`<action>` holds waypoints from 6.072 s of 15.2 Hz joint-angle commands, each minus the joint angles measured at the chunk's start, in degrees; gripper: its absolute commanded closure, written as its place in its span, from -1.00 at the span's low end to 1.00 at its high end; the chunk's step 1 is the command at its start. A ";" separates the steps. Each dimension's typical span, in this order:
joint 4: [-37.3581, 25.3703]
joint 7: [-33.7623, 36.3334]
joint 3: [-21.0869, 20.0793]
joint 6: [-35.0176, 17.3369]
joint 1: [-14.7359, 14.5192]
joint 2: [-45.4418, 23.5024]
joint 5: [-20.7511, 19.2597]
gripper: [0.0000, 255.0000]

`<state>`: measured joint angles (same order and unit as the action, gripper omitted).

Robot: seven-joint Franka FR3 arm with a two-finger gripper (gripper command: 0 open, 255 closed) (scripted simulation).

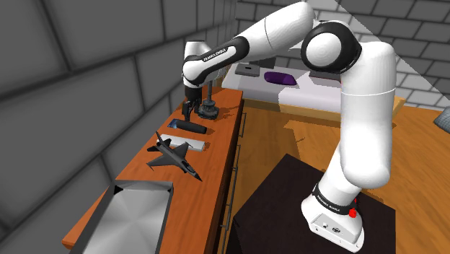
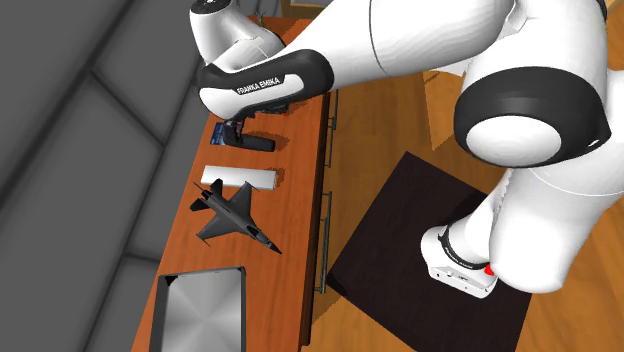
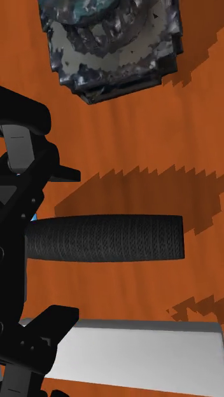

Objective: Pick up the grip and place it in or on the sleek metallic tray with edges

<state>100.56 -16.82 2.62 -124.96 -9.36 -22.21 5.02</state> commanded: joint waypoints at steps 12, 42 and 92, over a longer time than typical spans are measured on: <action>-0.82 -0.57 -0.55 -4.51 -0.24 -5.58 0.37 -1.00; -5.39 0.29 -0.25 5.51 -0.34 -0.11 -0.31 1.00; -6.29 47.17 -14.27 4.24 -30.20 -1.03 -9.22 1.00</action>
<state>93.90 30.37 -11.69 -120.05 -39.59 -22.99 -4.14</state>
